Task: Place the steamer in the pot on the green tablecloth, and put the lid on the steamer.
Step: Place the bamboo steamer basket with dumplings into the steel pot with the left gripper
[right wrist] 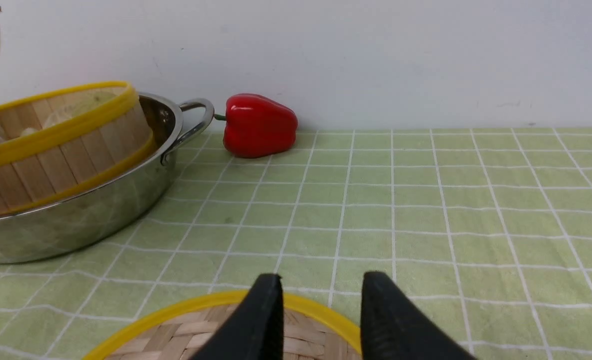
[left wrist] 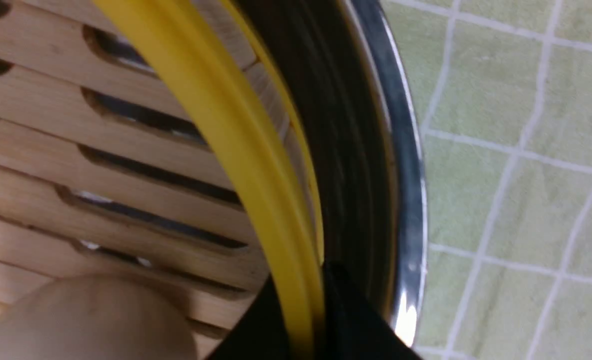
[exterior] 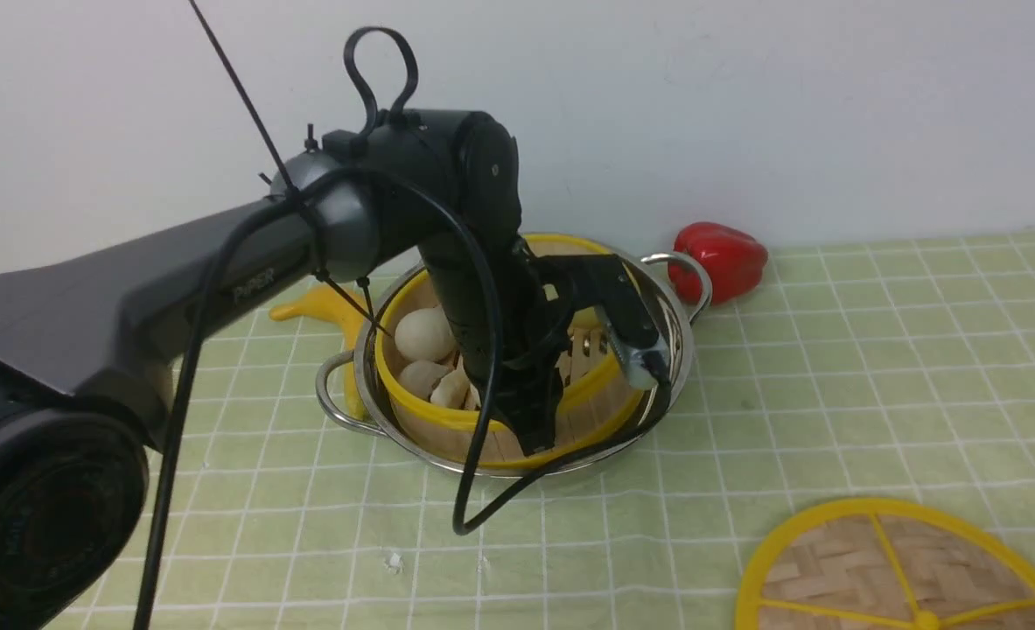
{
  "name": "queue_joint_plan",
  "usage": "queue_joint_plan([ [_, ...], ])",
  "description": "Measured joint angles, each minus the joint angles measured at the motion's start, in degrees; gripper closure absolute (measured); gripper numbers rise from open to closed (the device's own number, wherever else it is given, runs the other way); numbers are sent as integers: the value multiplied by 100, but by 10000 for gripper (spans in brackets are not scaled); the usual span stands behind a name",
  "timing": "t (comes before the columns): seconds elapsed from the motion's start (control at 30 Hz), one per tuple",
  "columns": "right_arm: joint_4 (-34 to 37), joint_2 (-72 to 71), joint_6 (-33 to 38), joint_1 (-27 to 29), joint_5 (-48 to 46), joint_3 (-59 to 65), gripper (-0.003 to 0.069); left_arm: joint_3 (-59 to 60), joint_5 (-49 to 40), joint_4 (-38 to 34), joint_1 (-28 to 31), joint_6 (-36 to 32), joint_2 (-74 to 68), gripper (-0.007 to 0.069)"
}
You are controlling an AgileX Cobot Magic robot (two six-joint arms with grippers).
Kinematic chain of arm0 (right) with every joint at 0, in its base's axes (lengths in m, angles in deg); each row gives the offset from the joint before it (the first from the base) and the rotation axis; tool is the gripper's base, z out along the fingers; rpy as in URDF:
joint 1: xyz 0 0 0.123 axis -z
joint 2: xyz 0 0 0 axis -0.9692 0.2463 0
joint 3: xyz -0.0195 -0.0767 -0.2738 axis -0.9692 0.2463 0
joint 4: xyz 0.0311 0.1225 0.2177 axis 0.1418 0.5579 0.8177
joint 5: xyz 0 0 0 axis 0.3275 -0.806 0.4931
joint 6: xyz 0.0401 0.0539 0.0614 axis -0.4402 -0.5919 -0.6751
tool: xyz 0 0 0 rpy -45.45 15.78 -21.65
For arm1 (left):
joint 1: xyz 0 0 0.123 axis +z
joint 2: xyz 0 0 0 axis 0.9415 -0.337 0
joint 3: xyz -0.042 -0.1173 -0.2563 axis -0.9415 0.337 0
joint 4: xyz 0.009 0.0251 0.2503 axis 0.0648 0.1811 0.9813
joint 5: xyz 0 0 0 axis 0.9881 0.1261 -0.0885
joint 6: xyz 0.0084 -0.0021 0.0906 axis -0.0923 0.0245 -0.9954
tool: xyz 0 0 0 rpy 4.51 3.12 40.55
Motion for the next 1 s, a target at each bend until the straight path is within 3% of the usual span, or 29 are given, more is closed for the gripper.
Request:
queue_joint_plan([
  [0.3, 0, 0, 0, 0, 0, 0, 419, 0, 186, -72, 0, 4, -14, 579],
  [0.4, 0, 0, 0, 0, 0, 0, 419, 0, 188, -72, 0, -1, -14, 536],
  [0.8, 0, 0, 0, 0, 0, 0, 419, -312, -41, -32, -11, 118, -14, 118],
  [0.87, 0, 0, 0, 0, 0, 0, 419, -529, -58, 31, -11, 320, -14, 88],
  [1.0, 0, 0, 0, 0, 0, 0, 418, -1160, -68, 405, -11, 1447, 157, 68],
])
